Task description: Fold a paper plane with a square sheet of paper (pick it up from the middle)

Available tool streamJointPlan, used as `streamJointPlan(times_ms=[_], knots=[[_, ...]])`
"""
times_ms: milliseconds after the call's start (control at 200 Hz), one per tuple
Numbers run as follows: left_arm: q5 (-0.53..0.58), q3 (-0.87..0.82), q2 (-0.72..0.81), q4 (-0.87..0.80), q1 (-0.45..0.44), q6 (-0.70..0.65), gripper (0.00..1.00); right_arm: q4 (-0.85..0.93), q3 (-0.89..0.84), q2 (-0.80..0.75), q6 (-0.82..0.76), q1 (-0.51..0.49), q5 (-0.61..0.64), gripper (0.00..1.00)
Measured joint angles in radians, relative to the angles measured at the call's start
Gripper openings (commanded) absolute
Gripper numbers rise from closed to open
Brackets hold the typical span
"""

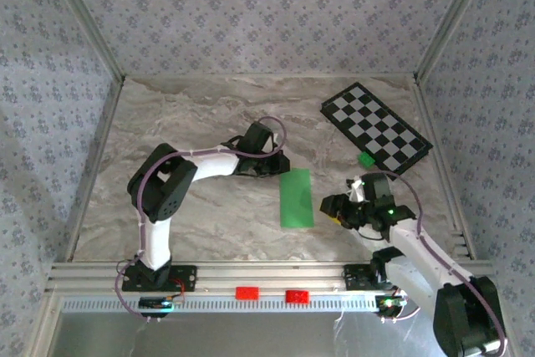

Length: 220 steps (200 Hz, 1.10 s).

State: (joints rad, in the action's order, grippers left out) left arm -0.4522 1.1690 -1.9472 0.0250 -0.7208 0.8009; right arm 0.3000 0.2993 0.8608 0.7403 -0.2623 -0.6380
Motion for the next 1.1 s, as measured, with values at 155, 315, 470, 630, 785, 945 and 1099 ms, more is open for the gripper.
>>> streamJointPlan(times_ms=[155,315,470,630,785,945,1099], knots=[[-0.008,0.034,-0.017,0.000,-0.006,-0.004,0.11,-0.011,0.043,0.080,0.001,-0.047,-0.008,0.52],[-0.005,0.052,-0.059,-0.016,-0.006,-0.015,0.10,-0.027,0.053,0.145,0.005,-0.062,-0.034,0.55],[-0.003,0.037,-0.091,-0.019,-0.006,-0.013,0.10,-0.027,0.053,0.204,0.005,-0.082,-0.054,0.56],[-0.009,0.011,-0.091,0.025,-0.005,-0.006,0.10,-0.027,0.066,0.269,0.005,-0.109,-0.066,0.57],[-0.019,-0.007,-0.090,0.065,-0.005,-0.002,0.10,-0.032,0.068,0.295,0.006,-0.122,-0.070,0.56],[-0.020,-0.008,-0.090,0.067,-0.005,-0.003,0.10,-0.092,0.068,0.296,0.043,-0.122,-0.086,0.50],[-0.023,-0.008,-0.090,0.069,-0.004,-0.003,0.10,-0.268,0.066,0.299,0.137,-0.104,-0.135,0.48]])
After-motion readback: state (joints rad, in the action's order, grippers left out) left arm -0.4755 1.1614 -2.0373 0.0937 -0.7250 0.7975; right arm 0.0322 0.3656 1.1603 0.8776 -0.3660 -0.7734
